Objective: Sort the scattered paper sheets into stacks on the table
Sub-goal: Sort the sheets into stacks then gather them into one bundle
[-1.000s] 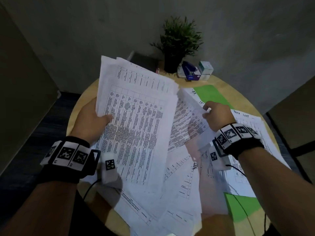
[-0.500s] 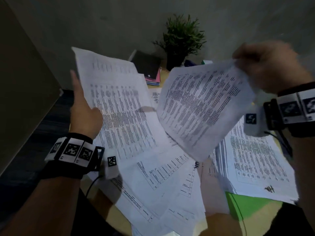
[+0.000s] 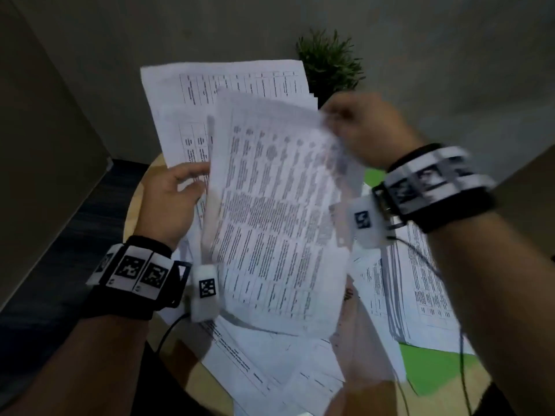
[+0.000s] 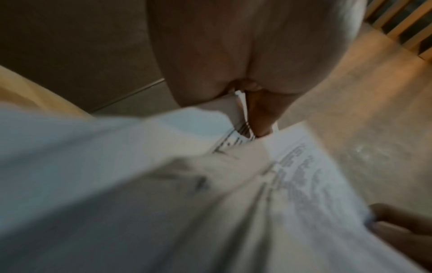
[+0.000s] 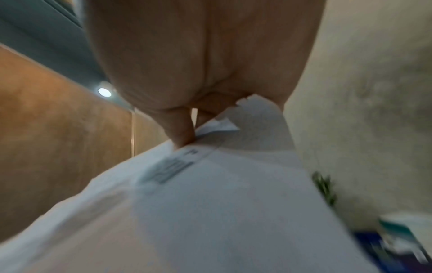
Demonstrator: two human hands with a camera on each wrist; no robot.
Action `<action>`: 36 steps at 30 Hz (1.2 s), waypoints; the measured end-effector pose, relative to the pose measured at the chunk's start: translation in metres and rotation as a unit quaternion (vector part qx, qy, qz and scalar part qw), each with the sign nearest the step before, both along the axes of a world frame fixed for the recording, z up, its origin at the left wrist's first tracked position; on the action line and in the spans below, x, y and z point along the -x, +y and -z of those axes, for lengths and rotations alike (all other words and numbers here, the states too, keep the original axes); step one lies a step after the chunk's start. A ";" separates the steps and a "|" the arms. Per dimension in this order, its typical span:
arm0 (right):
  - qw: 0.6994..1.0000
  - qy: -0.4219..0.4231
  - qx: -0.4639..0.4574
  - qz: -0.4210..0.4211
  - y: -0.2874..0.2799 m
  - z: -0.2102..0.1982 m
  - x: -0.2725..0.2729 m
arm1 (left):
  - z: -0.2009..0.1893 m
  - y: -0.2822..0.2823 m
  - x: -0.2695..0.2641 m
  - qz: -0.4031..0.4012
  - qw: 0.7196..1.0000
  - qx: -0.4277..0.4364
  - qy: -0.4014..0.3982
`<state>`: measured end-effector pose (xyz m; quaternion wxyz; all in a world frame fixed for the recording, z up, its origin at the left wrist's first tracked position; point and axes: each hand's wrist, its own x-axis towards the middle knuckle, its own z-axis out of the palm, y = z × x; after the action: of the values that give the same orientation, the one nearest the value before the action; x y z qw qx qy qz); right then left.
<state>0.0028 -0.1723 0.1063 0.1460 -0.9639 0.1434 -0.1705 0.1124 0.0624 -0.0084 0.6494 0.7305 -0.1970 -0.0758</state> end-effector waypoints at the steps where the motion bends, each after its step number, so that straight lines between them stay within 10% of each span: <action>1: 0.999 0.020 -0.025 0.011 0.002 0.016 -0.010 | -0.003 -0.001 0.003 0.013 0.999 0.027 0.020; 10: 0.969 -0.046 -0.200 0.140 -0.002 0.073 -0.029 | 0.008 0.013 -0.012 -0.028 0.997 -0.066 -0.040; 18: 0.898 0.319 -0.112 0.281 -0.034 0.133 0.026 | -0.001 0.028 -0.020 -0.087 0.994 -0.047 -0.042; 36: 0.867 0.322 -0.054 0.378 -0.034 0.156 0.037 | 0.007 0.012 -0.018 -0.070 0.994 -0.067 -0.055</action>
<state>-0.0344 -0.2067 -0.0501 0.0682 -0.8282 0.5443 0.1148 0.1308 0.0743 -0.0150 0.5910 0.7874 -0.1753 -0.0028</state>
